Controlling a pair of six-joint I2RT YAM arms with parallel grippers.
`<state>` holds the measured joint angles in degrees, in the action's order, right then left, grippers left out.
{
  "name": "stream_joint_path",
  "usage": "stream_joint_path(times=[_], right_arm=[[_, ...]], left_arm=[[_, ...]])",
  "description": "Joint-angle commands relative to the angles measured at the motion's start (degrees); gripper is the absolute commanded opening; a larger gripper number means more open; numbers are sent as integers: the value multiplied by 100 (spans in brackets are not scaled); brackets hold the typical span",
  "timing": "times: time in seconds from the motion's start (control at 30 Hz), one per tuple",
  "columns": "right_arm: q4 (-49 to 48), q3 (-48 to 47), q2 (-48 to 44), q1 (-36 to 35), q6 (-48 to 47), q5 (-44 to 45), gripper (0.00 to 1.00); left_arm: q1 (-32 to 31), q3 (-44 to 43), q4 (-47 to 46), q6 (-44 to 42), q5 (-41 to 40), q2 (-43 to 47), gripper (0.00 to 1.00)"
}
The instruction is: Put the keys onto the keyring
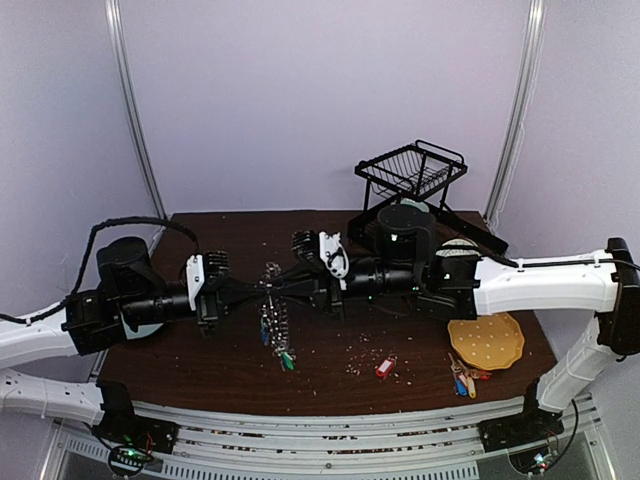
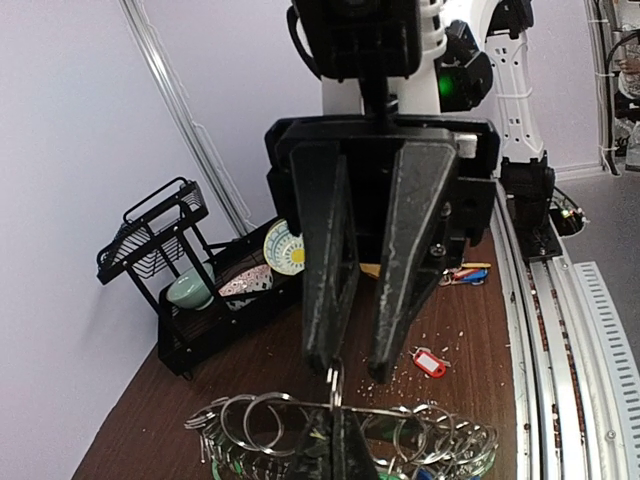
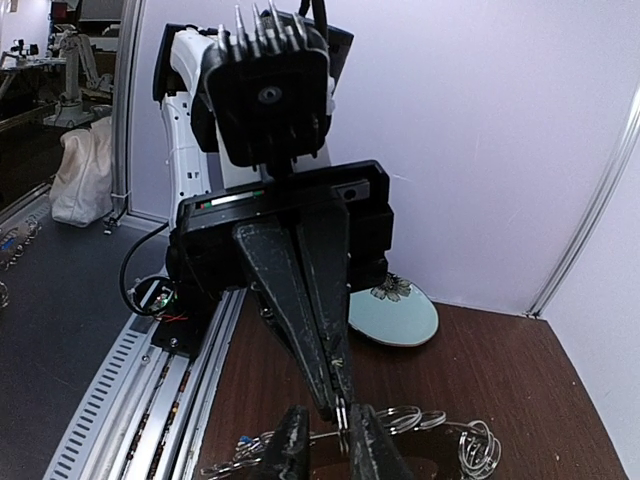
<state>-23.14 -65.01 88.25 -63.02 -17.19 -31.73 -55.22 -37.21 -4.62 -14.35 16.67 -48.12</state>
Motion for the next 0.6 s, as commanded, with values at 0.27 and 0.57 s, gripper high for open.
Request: stream_joint_path(times=[0.27, 0.57], right_arm=[[534, -152, -168, -29, -381, 299, 9], [275, -81, -235, -36, -313, 119, 0]], left_arm=[[3, -278, -280, -177, 302, 58, 0], [3, -208, -417, -70, 281, 25, 0]])
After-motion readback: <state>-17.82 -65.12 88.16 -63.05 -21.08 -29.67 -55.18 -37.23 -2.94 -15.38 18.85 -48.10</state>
